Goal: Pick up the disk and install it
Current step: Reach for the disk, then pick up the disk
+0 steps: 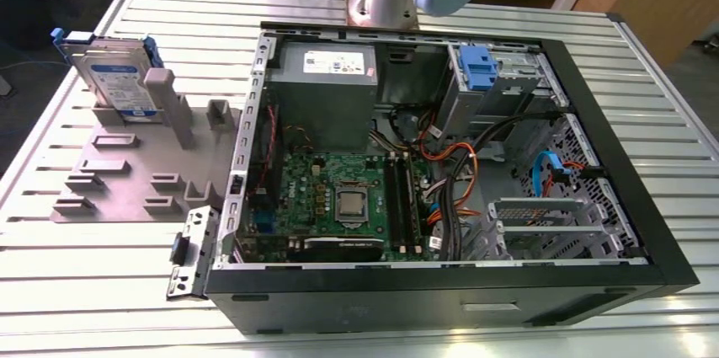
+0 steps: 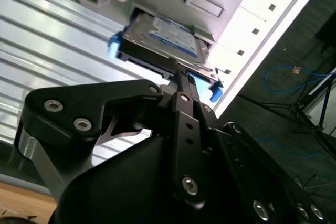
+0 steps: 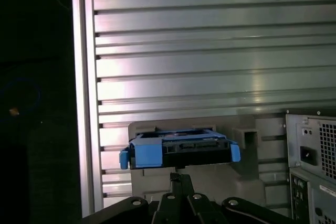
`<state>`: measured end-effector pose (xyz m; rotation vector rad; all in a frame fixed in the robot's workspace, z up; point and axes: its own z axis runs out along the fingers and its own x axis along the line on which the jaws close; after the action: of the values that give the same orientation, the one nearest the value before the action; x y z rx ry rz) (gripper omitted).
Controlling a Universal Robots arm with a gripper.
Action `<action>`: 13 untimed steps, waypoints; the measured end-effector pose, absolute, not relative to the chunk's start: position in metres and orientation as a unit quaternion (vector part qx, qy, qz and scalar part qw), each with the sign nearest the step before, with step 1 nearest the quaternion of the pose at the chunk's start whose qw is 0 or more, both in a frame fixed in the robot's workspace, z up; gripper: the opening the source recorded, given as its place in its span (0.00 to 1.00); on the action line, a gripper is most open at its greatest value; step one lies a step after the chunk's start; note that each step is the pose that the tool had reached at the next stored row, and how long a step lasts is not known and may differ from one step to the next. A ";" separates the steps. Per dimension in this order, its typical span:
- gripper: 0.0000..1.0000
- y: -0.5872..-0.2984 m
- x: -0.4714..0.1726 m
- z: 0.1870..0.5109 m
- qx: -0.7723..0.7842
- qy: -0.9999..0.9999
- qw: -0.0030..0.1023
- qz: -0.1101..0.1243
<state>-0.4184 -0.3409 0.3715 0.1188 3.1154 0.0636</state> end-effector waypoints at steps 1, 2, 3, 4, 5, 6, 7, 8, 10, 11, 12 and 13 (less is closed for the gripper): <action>0.11 -0.341 -0.423 0.370 0.038 0.999 0.012 0.020; 0.11 -0.341 -0.428 0.368 0.038 0.999 0.012 0.020; 0.11 -0.341 -0.432 0.366 0.038 0.999 0.012 0.020; 0.11 -0.341 -0.435 0.364 0.038 0.999 0.012 0.020; 0.11 -0.341 -0.436 0.364 0.038 0.999 0.012 0.020; 0.11 -0.341 -0.436 0.363 0.038 0.999 0.012 0.020; 0.11 -0.341 -0.436 0.363 0.038 0.999 0.012 0.020; 0.11 -0.341 -0.436 0.363 0.038 0.999 0.012 0.020; 0.11 -0.341 -0.436 0.363 0.038 0.999 0.012 0.020; 0.11 -0.341 -0.436 0.363 0.038 0.999 0.012 0.020; 0.11 -0.341 -0.436 0.363 0.038 0.999 0.012 0.020; 0.11 -0.341 -0.436 0.363 0.038 0.999 0.012 0.020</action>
<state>-0.4364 -0.3409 0.3628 0.1188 3.1153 0.0624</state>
